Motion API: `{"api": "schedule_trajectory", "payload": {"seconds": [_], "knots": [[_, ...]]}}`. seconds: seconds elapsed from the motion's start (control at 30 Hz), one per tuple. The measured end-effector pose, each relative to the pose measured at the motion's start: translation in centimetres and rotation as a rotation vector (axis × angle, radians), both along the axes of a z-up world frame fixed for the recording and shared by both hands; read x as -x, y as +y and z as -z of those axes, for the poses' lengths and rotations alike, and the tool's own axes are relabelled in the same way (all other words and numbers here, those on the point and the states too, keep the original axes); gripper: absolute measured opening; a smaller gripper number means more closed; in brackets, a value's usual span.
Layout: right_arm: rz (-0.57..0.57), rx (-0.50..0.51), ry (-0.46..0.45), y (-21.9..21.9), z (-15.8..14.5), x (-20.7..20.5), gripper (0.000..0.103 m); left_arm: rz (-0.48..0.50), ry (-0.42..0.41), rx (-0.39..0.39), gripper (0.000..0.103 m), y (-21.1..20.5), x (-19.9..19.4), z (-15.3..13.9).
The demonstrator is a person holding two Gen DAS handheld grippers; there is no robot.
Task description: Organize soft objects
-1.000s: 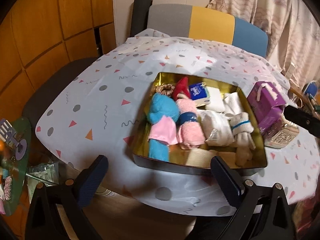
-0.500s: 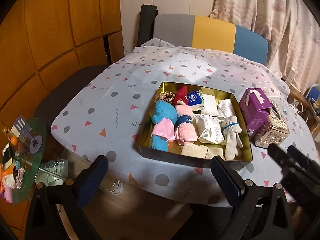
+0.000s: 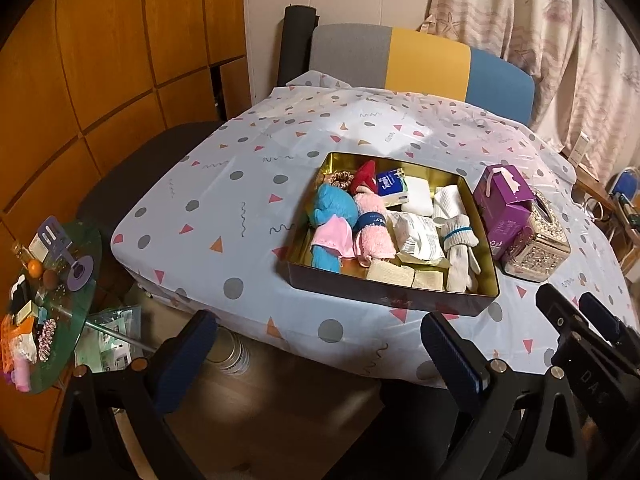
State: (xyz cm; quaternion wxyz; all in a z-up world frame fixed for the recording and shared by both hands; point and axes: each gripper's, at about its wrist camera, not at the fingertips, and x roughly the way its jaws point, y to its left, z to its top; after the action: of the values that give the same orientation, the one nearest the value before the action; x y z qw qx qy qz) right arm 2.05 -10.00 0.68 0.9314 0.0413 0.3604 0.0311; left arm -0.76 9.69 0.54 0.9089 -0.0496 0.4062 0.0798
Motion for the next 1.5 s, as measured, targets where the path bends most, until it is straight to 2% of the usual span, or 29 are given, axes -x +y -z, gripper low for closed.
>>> {"api": "schedule_trajectory", "payload": {"seconds": [0.6,1.5], "knots": [[-0.038,0.037,-0.032,0.9,-1.4,1.8,0.073,-0.017,-0.032,-0.058,0.103,-0.3,0.4,-0.5],[-0.037,0.029,-0.008,1.0,-0.8,1.7,0.073,-0.012,-0.014,-0.053,0.103,-0.4,0.3,0.0]]}}
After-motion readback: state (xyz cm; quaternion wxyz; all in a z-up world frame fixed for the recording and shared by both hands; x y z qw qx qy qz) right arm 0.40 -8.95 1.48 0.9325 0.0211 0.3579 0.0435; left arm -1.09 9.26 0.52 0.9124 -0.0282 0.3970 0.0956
